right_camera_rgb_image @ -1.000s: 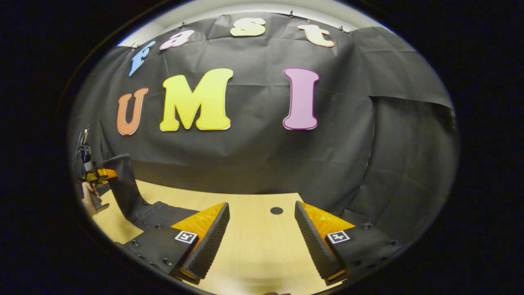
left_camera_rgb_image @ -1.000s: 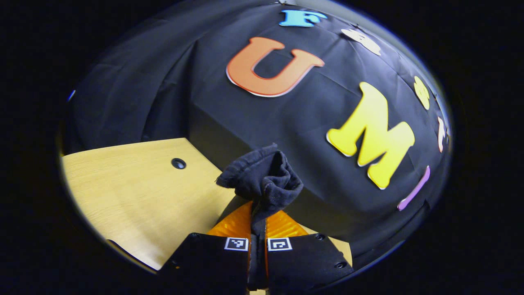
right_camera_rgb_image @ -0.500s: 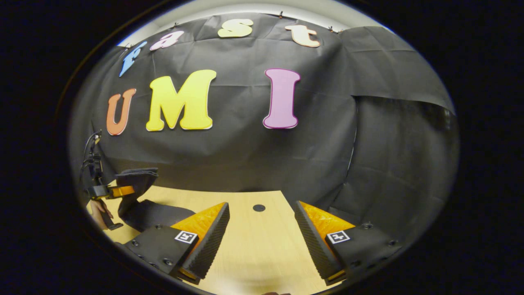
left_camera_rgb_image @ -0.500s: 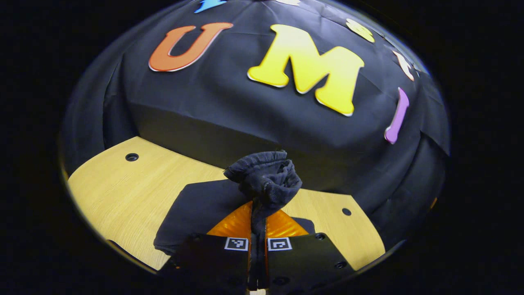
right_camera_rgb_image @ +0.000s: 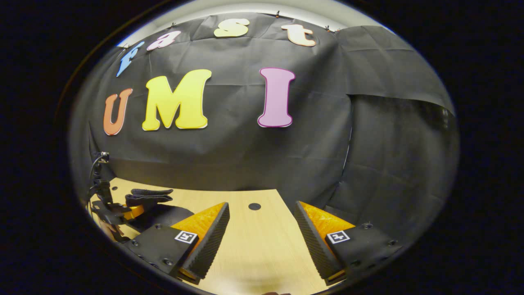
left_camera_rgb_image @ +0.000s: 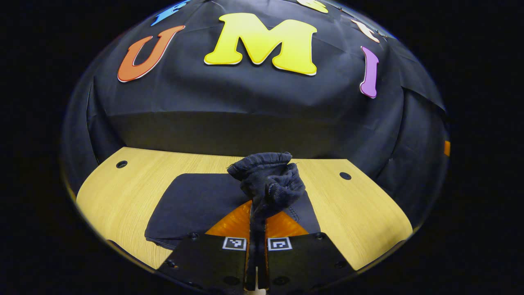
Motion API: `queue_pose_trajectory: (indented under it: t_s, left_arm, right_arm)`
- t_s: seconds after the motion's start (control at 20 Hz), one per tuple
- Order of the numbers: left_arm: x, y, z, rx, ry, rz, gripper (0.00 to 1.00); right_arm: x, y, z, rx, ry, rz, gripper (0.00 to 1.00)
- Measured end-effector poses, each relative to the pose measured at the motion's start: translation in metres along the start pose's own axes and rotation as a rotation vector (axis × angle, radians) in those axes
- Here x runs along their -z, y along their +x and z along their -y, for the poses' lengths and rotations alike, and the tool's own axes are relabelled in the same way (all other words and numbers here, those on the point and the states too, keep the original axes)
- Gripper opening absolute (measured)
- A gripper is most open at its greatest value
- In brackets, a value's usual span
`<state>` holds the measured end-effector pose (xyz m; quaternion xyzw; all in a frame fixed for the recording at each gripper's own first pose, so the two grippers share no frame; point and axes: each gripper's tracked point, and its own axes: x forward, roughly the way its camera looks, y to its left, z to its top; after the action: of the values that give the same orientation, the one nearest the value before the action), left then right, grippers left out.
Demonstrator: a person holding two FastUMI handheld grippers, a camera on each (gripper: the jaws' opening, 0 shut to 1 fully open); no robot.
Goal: Grasp the waist and the cuffs of the jeans and fold them to make the two legs overlap; first hold the waist and fold one-third of the jeans toward the cuffs, then hold the cuffs and fold the remaining one-third in the same direction to finish folding.
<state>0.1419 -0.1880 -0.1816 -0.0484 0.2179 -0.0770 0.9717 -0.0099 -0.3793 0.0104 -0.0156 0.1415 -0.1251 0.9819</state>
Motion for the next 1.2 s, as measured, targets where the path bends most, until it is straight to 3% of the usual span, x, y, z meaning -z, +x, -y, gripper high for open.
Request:
queue_pose_trajectory:
  t_s: [0.05,0.2,0.25,0.55,0.9,1.2]
  left_arm:
    - [-0.002,-0.001,0.010,0.019,0.010,0.017,0.14]
    - [0.002,-0.008,0.029,0.049,0.085,0.013,0.96]
    - [0.002,-0.009,0.033,0.055,0.092,0.016,1.00]
    - [-0.024,-0.031,0.008,0.018,0.079,0.078,1.00]
    - [-0.095,-0.097,-0.082,-0.143,0.057,0.229,1.00]
    - [-0.143,-0.167,-0.131,-0.239,0.049,0.351,1.00]
  right_arm:
    - [0.000,0.000,0.001,-0.001,0.000,-0.001,0.99]
    - [-0.002,-0.001,0.001,-0.001,-0.002,0.002,0.99]
    - [-0.004,-0.001,0.001,-0.001,-0.003,0.006,0.99]
    - [0.012,0.005,-0.023,-0.038,0.016,-0.012,0.99]
    - [-0.009,0.013,-0.118,-0.172,0.051,0.069,0.98]
    - [-0.031,0.003,-0.199,-0.289,0.070,0.128,0.99]
